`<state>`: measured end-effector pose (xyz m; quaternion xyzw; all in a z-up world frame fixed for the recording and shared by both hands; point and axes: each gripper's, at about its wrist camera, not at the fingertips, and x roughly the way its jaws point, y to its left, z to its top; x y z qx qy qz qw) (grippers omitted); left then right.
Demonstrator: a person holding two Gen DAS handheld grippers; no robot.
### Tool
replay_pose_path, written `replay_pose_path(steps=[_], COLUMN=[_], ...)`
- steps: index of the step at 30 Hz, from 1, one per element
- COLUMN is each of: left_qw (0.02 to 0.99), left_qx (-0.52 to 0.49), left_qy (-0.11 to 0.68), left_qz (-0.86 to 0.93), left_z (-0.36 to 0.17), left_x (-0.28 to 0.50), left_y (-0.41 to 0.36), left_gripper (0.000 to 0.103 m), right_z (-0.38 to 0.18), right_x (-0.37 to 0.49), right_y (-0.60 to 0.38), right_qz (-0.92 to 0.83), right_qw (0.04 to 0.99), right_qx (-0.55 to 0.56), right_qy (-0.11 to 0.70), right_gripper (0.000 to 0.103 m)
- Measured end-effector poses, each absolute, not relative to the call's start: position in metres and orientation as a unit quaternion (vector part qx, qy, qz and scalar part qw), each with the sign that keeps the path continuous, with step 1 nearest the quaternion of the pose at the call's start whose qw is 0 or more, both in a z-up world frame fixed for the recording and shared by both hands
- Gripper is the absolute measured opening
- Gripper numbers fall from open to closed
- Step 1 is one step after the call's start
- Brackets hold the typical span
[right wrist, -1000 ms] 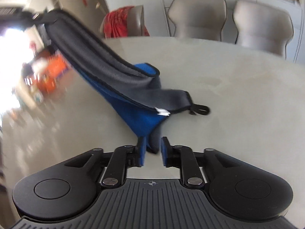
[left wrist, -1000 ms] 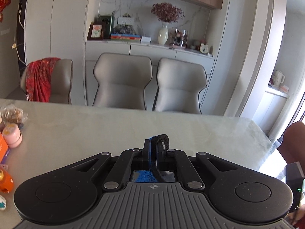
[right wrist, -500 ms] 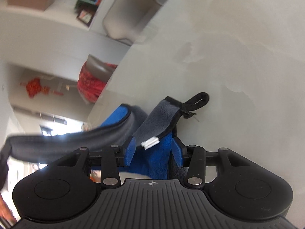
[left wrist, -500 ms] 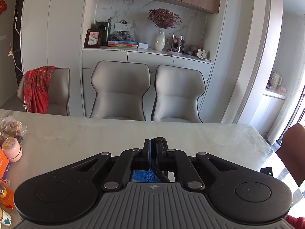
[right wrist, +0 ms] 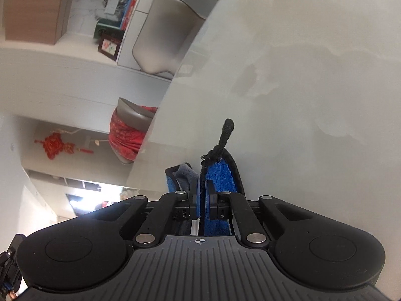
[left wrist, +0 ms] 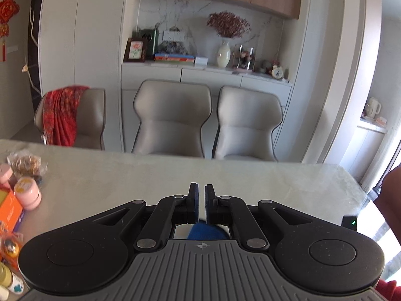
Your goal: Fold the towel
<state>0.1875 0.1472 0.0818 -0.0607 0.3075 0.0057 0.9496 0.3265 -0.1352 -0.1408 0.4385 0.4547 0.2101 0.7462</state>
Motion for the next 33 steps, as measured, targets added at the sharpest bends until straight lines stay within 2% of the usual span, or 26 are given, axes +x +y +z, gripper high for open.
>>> replay_pose_path(steps=[5, 7, 11, 16, 21, 26, 27, 28, 29, 30, 32, 33], left_qw=[0.931, 0.922, 0.906, 0.901, 0.897, 0.888, 0.884, 0.879, 0.873, 0.871, 0.871, 0.873], left_qx=[-0.069, -0.072, -0.063, -0.054, -0.077, -0.087, -0.088, -0.09, -0.102, -0.107, -0.108, -0.109], left_qy=[0.358, 0.378, 0.414, 0.422, 0.425, 0.449, 0.457, 0.466, 0.477, 0.478, 0.478, 0.475], left_qz=[0.027, 0.036, 0.056, 0.088, 0.096, 0.054, 0.049, 0.043, 0.035, 0.033, 0.032, 0.032], left_z=[0.031, 0.01, -0.035, -0.053, -0.064, -0.081, -0.085, -0.089, -0.092, -0.092, -0.089, -0.086], left_x=[0.185, 0.184, 0.174, 0.166, 0.17, 0.182, 0.184, 0.186, 0.188, 0.188, 0.187, 0.185], left_y=[0.156, 0.16, 0.171, 0.188, 0.204, 0.2, 0.199, 0.198, 0.198, 0.198, 0.197, 0.197], left_gripper=[0.013, 0.026, 0.033, 0.047, 0.054, 0.05, 0.035, 0.013, 0.006, 0.006, 0.005, 0.005], right_z=[-0.126, -0.122, -0.117, -0.118, -0.125, -0.133, -0.135, -0.137, -0.14, -0.144, -0.143, -0.142], right_x=[0.323, 0.321, 0.319, 0.32, 0.322, 0.325, 0.327, 0.329, 0.33, 0.332, 0.331, 0.329], right_y=[-0.139, -0.141, -0.142, -0.138, -0.141, -0.142, -0.141, -0.14, -0.139, -0.137, -0.136, -0.136], right_qz=[0.232, 0.24, 0.251, 0.256, 0.25, 0.245, 0.241, 0.237, 0.234, 0.229, 0.237, 0.243], right_qw=[0.752, 0.754, 0.759, 0.764, 0.76, 0.754, 0.752, 0.75, 0.749, 0.748, 0.756, 0.761], right_qx=[0.423, 0.416, 0.395, 0.377, 0.384, 0.395, 0.396, 0.397, 0.399, 0.402, 0.405, 0.406], right_qy=[0.448, 0.448, 0.453, 0.458, 0.462, 0.464, 0.469, 0.473, 0.475, 0.476, 0.456, 0.445], right_gripper=[0.005, 0.005, 0.005, 0.005, 0.006, 0.016, 0.023, 0.027, 0.028, 0.027, 0.02, 0.005])
